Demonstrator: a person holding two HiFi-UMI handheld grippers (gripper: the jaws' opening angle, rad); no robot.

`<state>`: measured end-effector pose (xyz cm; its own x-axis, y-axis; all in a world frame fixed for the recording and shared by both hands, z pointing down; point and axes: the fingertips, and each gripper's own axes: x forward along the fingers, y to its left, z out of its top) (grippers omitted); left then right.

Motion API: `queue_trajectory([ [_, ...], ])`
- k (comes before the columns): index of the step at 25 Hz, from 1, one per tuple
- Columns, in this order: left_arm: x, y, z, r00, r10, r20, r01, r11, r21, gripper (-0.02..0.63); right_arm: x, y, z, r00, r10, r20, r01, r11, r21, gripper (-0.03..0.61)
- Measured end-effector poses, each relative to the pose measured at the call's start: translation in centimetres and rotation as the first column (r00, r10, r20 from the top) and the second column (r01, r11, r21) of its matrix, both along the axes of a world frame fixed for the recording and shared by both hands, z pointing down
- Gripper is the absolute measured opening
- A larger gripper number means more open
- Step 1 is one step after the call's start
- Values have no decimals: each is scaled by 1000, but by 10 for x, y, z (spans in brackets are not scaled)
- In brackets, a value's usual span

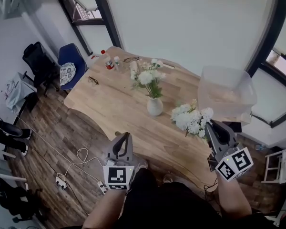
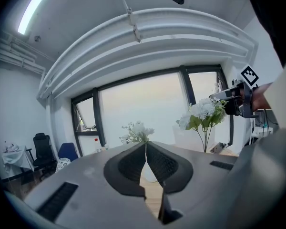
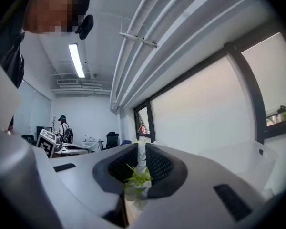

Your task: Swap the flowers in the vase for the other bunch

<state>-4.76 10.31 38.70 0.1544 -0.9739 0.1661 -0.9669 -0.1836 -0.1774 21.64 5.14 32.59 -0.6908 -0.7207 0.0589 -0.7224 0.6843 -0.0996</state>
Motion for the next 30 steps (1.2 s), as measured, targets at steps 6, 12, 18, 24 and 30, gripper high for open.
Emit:
queue_trajectory([
  [6, 5, -24, -4, 999, 37, 16, -37, 999, 4, 9, 4, -14, 2, 999, 39, 19, -39, 999, -2, 66],
  [12, 5, -54, 4, 995, 100, 11, -100, 995, -6, 9, 0, -27, 12, 996, 85, 14, -84, 996, -19, 66],
  [18, -7, -87, 13, 987, 161, -19, -161, 987, -16, 9, -16, -44, 24, 990, 140, -8, -141, 989, -48, 66],
  [24, -4, -124, 27, 962, 264, -67, -267, 963, -40, 9, -32, -78, 25, 977, 209, -33, -210, 976, -52, 66],
  [30, 3, -149, 54, 910, 402, -98, -410, 908, -85, 9, -51, -108, 25, 959, 273, -76, -278, 959, -59, 66],
])
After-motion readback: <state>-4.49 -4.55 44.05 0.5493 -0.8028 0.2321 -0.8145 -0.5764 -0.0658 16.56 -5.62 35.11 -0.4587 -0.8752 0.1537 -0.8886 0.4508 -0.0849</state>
